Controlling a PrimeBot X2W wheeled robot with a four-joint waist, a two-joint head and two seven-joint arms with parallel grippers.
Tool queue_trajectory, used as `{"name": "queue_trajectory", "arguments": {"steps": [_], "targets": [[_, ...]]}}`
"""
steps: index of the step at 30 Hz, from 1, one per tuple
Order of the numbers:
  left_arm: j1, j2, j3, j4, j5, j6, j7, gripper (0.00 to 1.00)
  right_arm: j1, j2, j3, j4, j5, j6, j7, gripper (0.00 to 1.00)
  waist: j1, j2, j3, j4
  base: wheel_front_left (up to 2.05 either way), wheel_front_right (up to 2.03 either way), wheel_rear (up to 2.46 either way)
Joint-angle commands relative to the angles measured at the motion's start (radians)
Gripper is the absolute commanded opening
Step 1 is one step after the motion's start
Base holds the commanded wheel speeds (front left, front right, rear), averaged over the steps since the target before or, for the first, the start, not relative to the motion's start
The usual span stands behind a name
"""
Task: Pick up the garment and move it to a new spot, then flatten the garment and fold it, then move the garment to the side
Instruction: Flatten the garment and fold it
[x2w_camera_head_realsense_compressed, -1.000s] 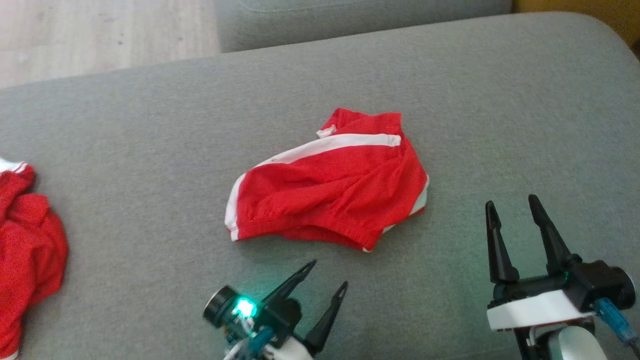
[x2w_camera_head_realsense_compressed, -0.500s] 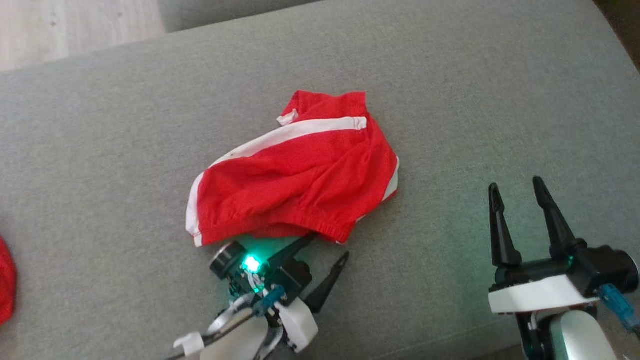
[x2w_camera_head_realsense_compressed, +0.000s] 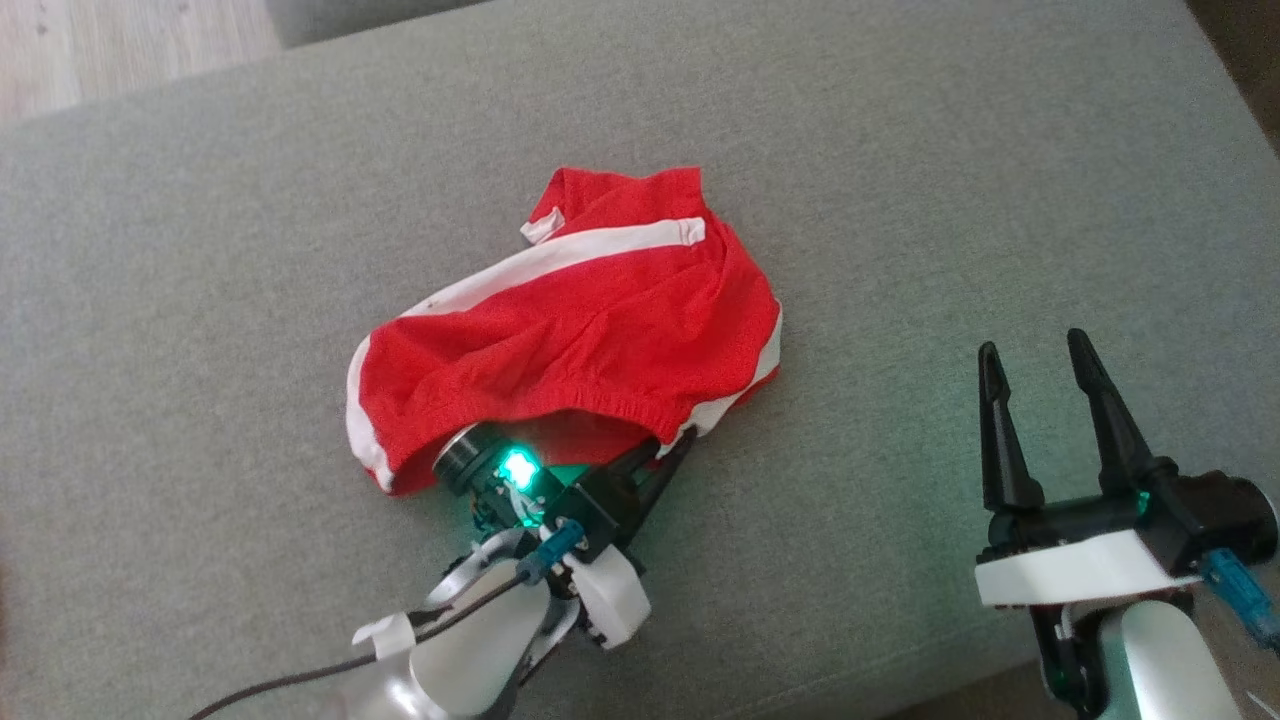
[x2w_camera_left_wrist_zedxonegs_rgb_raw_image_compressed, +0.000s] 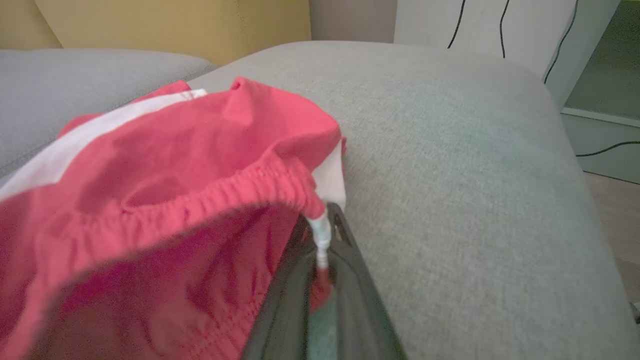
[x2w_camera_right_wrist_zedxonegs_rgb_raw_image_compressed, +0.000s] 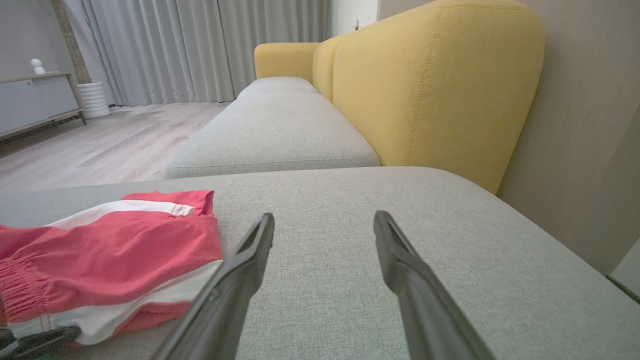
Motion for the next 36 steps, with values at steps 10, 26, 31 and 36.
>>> {"name": "queue_trajectory", "arguments": {"steps": [10, 26, 31, 36], "targets": [[-0.058, 0.001, -0.02, -0.214, -0.086, -0.024, -0.008, 0.0, 0.021, -0.007, 0.043, -0.006, 0.019, -0.001, -0.011, 1.0, -0.0001, 0.0, -0.129, -0.032, 0.0, 0.0, 0.0], [-0.462, 0.203, -0.193, -0.439, -0.678, -0.026, 0.179, 0.0, 0.095, -0.007, 0.04, 0.007, 0.041, -0.001, -0.011, 1.0, -0.0001, 0.0, -0.254, -0.027, 0.0, 0.0, 0.0], [-0.245, 0.358, -0.277, -0.532, -0.827, -0.026, 0.232, 0.0, 0.126, -0.007, 0.004, -0.02, 0.015, -0.001, -0.011, 1.0, -0.0001, 0.0, -0.245, 0.037, 0.0, 0.0, 0.0], [-0.014, 0.484, -0.335, -0.573, -0.852, 0.011, 0.199, 0.0, 0.147, -0.007, -0.031, -0.035, -0.017, -0.001, -0.011, 1.0, -0.0001, 0.0, -0.209, 0.125, 0.0, 0.0, 0.0]]}}
